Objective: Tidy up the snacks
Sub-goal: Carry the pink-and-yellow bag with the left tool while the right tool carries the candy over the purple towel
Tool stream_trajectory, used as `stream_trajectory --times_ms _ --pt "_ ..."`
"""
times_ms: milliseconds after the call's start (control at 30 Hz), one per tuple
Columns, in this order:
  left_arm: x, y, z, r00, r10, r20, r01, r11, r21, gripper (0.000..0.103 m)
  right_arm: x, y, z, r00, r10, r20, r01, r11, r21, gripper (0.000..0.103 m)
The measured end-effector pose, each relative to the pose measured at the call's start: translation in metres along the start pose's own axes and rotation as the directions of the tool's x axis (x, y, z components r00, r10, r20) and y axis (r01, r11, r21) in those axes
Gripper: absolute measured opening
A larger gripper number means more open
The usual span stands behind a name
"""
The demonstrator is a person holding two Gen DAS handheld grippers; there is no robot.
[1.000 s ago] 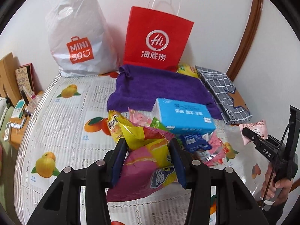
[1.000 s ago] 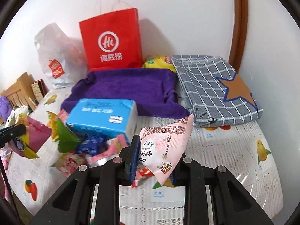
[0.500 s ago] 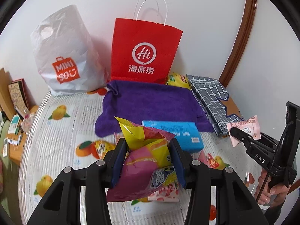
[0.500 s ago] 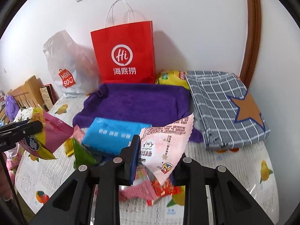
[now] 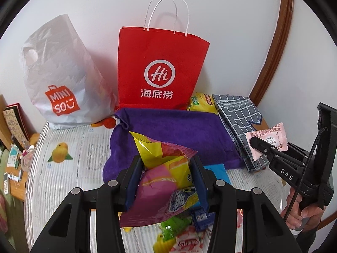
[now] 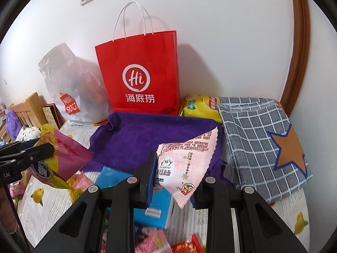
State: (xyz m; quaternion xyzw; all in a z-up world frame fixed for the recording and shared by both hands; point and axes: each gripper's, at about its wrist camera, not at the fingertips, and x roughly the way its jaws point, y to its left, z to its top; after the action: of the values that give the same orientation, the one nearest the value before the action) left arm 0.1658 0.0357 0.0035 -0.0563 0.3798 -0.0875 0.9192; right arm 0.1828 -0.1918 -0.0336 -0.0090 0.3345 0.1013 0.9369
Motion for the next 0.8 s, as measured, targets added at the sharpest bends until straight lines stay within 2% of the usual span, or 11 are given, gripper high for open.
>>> stream_trajectory --times_ms 267,800 --pt "0.034 0.008 0.024 1.000 0.008 -0.029 -0.008 1.000 0.004 0.045 0.035 -0.005 0.022 1.000 -0.005 -0.010 0.005 1.000 0.006 0.027" --pt "0.102 0.021 0.074 0.998 0.036 -0.057 -0.036 0.999 0.011 0.045 0.114 -0.042 0.065 0.998 -0.051 -0.038 0.053 0.998 0.037 0.027"
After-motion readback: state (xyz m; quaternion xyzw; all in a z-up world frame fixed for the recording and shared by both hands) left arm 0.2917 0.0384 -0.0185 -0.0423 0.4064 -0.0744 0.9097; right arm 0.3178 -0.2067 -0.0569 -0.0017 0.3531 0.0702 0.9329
